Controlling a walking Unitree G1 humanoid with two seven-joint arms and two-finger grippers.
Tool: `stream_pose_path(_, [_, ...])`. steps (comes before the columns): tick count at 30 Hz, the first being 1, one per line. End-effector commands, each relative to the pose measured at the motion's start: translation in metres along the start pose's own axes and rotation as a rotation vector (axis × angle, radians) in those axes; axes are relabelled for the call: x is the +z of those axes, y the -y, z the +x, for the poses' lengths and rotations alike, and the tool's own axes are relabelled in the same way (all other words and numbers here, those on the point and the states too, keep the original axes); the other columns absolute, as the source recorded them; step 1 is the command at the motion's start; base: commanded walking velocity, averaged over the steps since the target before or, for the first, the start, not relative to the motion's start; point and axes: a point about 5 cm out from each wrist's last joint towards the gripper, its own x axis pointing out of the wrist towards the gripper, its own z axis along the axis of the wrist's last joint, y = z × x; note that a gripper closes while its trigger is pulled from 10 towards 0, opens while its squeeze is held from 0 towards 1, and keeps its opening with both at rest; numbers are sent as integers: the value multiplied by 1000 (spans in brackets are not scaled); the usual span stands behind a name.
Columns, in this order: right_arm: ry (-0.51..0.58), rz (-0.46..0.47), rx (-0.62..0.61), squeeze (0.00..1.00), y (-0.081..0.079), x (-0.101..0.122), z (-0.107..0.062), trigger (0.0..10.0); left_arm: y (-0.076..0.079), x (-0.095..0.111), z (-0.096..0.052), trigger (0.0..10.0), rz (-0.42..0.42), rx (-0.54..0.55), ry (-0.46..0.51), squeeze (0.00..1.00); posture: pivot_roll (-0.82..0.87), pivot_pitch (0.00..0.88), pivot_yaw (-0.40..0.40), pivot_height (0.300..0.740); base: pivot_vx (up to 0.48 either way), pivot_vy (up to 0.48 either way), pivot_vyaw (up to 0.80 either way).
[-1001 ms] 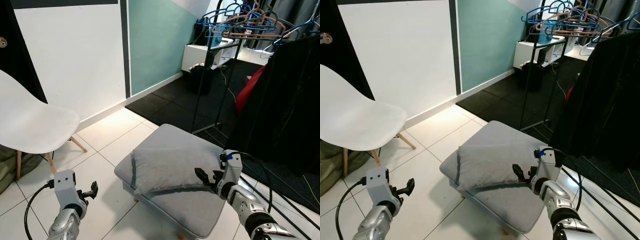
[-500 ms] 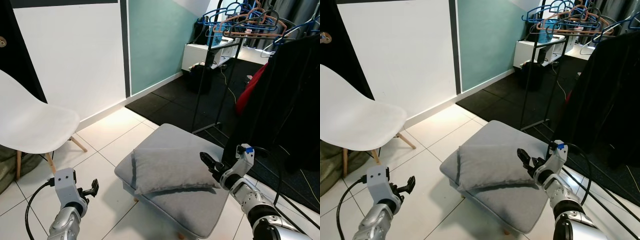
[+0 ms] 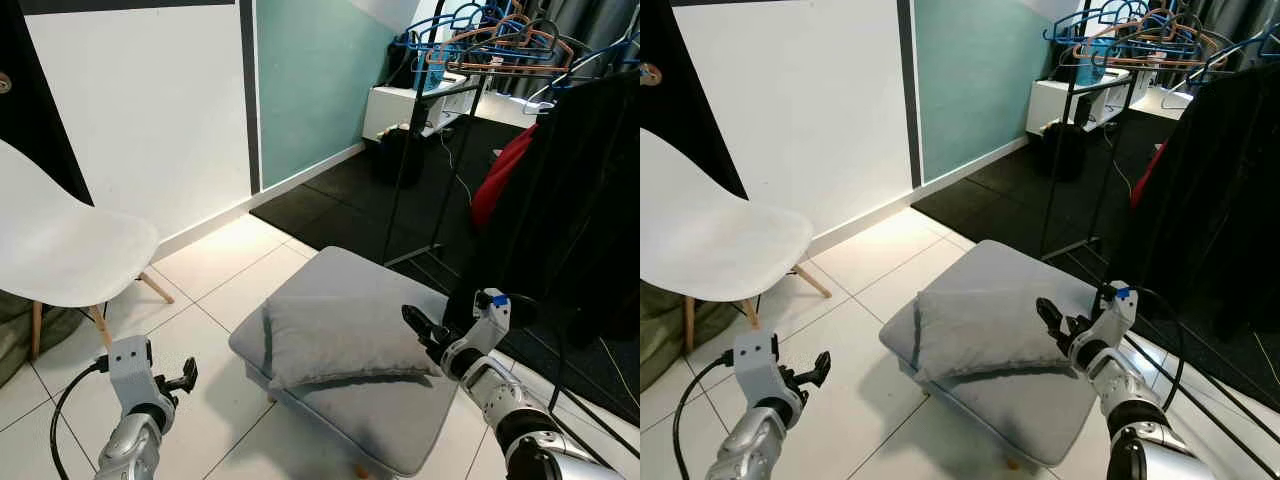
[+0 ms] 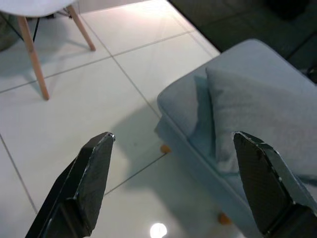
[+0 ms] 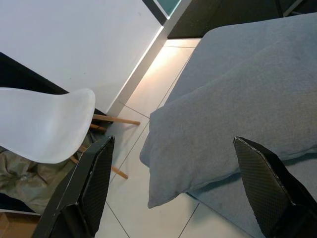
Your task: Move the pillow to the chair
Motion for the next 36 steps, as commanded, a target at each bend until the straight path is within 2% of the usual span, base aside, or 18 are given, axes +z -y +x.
stream_pose_path(1, [-1,2,0,0,0,2,0,10000,2,4,1,10000,-31,-4,22,0,-139,5,-42,740,0,0,0])
stream_pose_path(5, [-5,-2,-1,0,-1,0,1,10000,1,8,1,10000,-71,-4,55,0,-138,6,-40,740,0,0,0])
stream_pose_path(25, [-7,-1,-1,0,0,0,0,10000,2,10,0,10000,-86,-13,65,0,-137,10,-42,740,0,0,0])
stream_pose_path(27, [-17,-15,-6,0,0,-2,0,10000,2,8,0,10000,-71,-10,50,0,-137,12,-43,740,0,0,0])
stream_pose_path(28, [-35,-42,-12,0,1,-5,-1,10000,1,3,-1,10000,-35,2,12,0,-139,12,-44,740,0,0,0])
stream_pose_path(36, [-92,-135,-29,0,4,-14,-3,10000,4,-4,-3,10000,-28,6,-9,0,-148,11,-45,740,0,0,0])
